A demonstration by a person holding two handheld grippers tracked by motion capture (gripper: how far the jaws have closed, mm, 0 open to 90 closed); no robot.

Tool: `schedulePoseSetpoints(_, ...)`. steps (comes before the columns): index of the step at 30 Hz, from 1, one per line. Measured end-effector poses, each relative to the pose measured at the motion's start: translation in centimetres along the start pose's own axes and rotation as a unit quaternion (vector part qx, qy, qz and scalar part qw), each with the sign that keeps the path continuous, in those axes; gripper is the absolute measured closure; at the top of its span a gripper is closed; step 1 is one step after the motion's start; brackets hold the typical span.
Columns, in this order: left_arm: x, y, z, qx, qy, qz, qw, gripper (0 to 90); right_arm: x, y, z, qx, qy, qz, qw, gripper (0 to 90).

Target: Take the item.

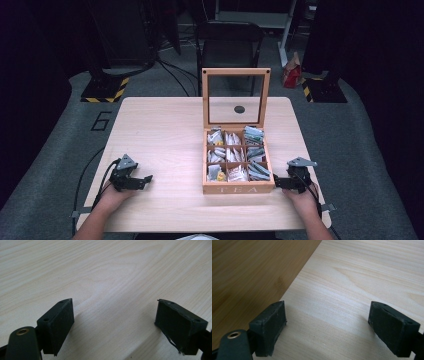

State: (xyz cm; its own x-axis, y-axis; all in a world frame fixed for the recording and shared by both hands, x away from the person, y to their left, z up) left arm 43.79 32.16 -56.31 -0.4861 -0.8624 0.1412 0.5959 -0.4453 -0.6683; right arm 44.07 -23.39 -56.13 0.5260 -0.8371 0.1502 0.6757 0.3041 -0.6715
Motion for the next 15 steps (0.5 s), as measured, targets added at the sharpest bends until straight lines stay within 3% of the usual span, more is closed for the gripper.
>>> schedulePoseSetpoints(15, 0.00, 0.00, 0.00, 0.000, 0.000, 0.000, 1.0000, 14.8, -0.09, -0.05, 0.03, 0.004, 0.001, 0.001, 1.0000, 16.1)
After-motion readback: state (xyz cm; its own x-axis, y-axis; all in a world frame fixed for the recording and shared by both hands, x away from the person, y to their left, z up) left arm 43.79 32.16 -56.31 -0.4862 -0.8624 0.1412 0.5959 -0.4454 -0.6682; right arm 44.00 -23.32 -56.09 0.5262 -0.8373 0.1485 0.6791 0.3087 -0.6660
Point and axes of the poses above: each handheld gripper's, and its own axes: y roughly forward along the jaws, z roughly out of its top, x roughly to its right, the point moved 5 cm from there along y, roughly forward along the jaws, and after that the axes turned 12 degrees about -y, right-handed, at the moved point
